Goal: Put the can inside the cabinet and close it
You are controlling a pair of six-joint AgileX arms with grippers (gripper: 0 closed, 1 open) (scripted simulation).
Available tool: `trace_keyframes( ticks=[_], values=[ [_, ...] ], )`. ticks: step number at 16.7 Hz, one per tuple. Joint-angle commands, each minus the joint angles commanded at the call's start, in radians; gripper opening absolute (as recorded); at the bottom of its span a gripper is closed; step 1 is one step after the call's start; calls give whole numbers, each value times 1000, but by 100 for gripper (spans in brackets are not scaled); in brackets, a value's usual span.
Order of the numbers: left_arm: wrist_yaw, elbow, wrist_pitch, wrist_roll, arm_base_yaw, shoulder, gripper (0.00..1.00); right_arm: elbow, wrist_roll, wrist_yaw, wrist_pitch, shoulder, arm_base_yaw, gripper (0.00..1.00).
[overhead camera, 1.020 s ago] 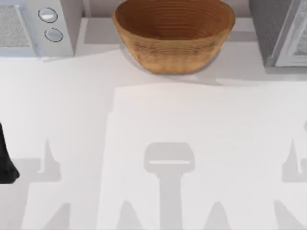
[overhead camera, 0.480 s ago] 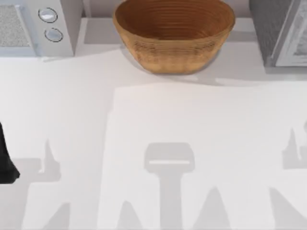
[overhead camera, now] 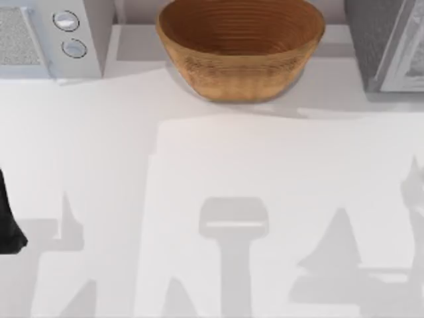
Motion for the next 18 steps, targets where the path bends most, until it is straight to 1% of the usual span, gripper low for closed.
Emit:
trace_keyframes(
  ticks=[5,9,13,17,18],
  values=[
    [0,0,0,0,0,0,100,44,-15,-75,410,524,-84,100],
    [0,0,0,0,0,0,100,69,-26,-118,643,817,-133,100],
    [0,0,0,0,0,0,100,80,-31,-138,748,945,-156,100],
    [0,0,0,0,0,0,100,81,-32,-139,753,951,-157,100],
    [0,0,0,0,0,0,100,75,-31,-138,727,1015,-149,100]
  ],
)
